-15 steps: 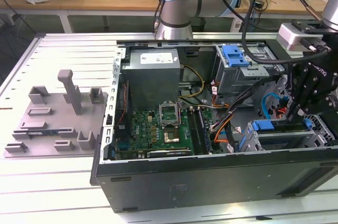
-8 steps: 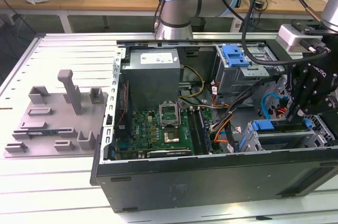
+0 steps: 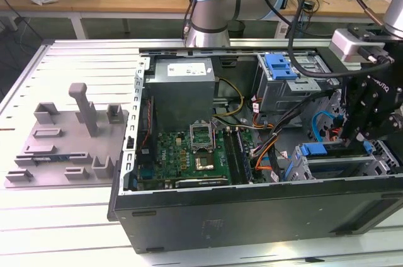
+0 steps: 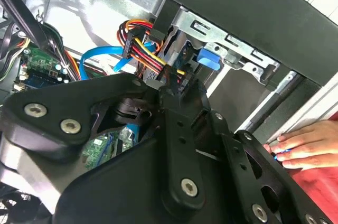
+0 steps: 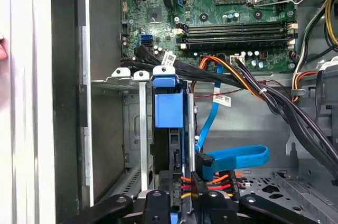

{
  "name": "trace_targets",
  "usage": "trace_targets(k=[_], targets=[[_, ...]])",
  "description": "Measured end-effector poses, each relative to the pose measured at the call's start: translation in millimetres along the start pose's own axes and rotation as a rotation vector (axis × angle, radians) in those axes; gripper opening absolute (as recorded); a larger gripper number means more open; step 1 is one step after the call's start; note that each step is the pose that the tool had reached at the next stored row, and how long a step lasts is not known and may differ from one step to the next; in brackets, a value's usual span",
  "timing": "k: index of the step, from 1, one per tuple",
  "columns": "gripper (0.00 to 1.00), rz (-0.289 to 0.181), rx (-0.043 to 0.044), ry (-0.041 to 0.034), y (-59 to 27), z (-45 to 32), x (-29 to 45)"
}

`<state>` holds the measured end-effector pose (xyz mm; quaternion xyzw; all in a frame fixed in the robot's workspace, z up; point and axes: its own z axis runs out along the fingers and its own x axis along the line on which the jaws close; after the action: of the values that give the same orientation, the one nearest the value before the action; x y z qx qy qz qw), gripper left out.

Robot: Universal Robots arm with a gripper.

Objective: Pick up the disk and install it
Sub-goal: 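Insert the first disk wire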

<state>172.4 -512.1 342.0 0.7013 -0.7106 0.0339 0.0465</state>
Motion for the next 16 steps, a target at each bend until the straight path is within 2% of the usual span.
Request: trace_targets(k=[7, 10, 12, 14, 16], targets=[[0.30, 0.000, 0.0001, 0.0004, 0.4, -21.6, 2.4], [0.30, 0.000, 0.0000, 0.0028, 0.5, -30.7, 2.5], [0.30, 0.000, 0.0001, 0.0062, 0.6, -34.4, 1.6], [0.30, 0.000, 0.0002, 0.0144, 0.6, -35.6, -0.4], [0.30, 0.000, 0.0002, 0.0149, 0.7, -35.5, -0.4]])
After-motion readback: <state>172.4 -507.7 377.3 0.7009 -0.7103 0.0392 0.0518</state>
